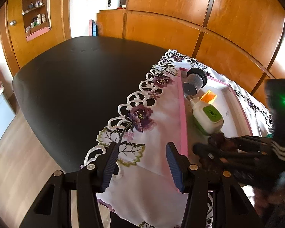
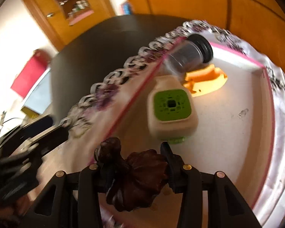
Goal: Organize rigid objects
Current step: 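Carry the dark brown brush with the right tool over the pink tray, then lower the brush into the tray beside the white-green device, open right tool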
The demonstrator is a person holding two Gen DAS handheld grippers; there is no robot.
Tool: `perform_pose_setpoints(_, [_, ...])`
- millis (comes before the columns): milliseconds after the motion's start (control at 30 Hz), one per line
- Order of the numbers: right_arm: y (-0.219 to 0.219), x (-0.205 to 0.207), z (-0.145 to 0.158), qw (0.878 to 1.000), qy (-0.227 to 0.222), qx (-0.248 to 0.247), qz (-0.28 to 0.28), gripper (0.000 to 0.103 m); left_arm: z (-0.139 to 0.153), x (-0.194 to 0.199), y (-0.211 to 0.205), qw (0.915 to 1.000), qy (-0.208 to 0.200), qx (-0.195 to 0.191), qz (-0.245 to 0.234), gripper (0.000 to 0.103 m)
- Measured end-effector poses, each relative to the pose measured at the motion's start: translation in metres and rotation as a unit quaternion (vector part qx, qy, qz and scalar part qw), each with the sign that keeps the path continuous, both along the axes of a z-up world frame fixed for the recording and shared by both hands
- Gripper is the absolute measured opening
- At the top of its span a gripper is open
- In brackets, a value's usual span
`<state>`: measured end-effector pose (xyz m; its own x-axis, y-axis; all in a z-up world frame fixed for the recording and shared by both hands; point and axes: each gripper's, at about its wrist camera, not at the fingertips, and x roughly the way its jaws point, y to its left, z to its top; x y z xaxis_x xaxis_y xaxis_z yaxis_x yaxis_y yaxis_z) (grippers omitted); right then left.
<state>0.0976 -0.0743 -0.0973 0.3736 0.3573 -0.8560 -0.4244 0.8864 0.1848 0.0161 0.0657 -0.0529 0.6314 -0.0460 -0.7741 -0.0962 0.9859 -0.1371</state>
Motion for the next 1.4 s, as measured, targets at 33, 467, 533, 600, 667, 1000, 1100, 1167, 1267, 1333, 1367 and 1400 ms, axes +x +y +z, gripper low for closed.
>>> perform_pose_setpoints(33, [-0.001, 0.002, -0.001, 1.0, -0.005, 0.008, -0.008, 0.045, -0.001, -0.001, 0.0, 1.0, 0.001, 0.001, -0.001, 0.052])
perform_pose_setpoints(467, [-0.018, -0.021, 0.024, 0.999, -0.026, 0.037, -0.029, 0.065, -0.004, -0.001, 0.006, 1.0, 0.003, -0.006, 0.005, 0.053])
perform_pose_setpoints(533, [-0.023, -0.026, 0.026, 0.998, -0.03, 0.038, -0.033, 0.065, -0.003, -0.002, 0.007, 1.0, 0.001, -0.004, 0.007, 0.053])
perform_pose_setpoints(600, [-0.027, -0.031, 0.027, 0.998, -0.031, 0.041, -0.039, 0.065, -0.002, -0.003, 0.007, 1.0, 0.0, -0.003, 0.008, 0.053])
perform_pose_setpoints(667, [-0.028, -0.033, 0.027, 0.998, -0.035, 0.04, -0.041, 0.065, -0.002, -0.003, 0.006, 1.0, 0.0, -0.002, 0.008, 0.053])
perform_pose_setpoints(1000, [-0.023, -0.035, 0.027, 0.996, -0.055, 0.043, -0.055, 0.059, 0.008, -0.009, 0.0, 0.9999, -0.012, 0.009, 0.001, 0.053])
perform_pose_setpoints(1100, [-0.028, -0.039, 0.036, 0.995, -0.074, 0.039, -0.062, 0.059, 0.012, -0.011, -0.002, 0.9998, -0.017, 0.011, -0.002, 0.053])
perform_pose_setpoints(1167, [-0.03, -0.043, 0.042, 0.994, -0.08, 0.04, -0.063, 0.059, 0.014, -0.012, -0.003, 0.9997, -0.019, 0.013, -0.004, 0.053])
perform_pose_setpoints(1267, [-0.032, -0.048, 0.047, 0.993, -0.093, 0.031, -0.067, 0.06, 0.016, -0.014, -0.005, 0.9997, -0.021, 0.012, -0.006, 0.053])
perform_pose_setpoints(1333, [-0.033, -0.053, 0.049, 0.992, -0.1, 0.024, -0.07, 0.06, 0.018, -0.015, -0.006, 0.9996, -0.023, 0.012, -0.009, 0.053])
perform_pose_setpoints(1367, [-0.035, -0.055, 0.05, 0.992, -0.104, 0.022, -0.072, 0.06, 0.019, -0.016, -0.007, 0.9996, -0.024, 0.012, -0.01, 0.053])
perform_pose_setpoints(1400, [-0.037, -0.057, 0.051, 0.991, -0.107, 0.02, -0.075, 0.06, 0.02, -0.016, -0.008, 0.9995, -0.026, 0.013, -0.012, 0.053])
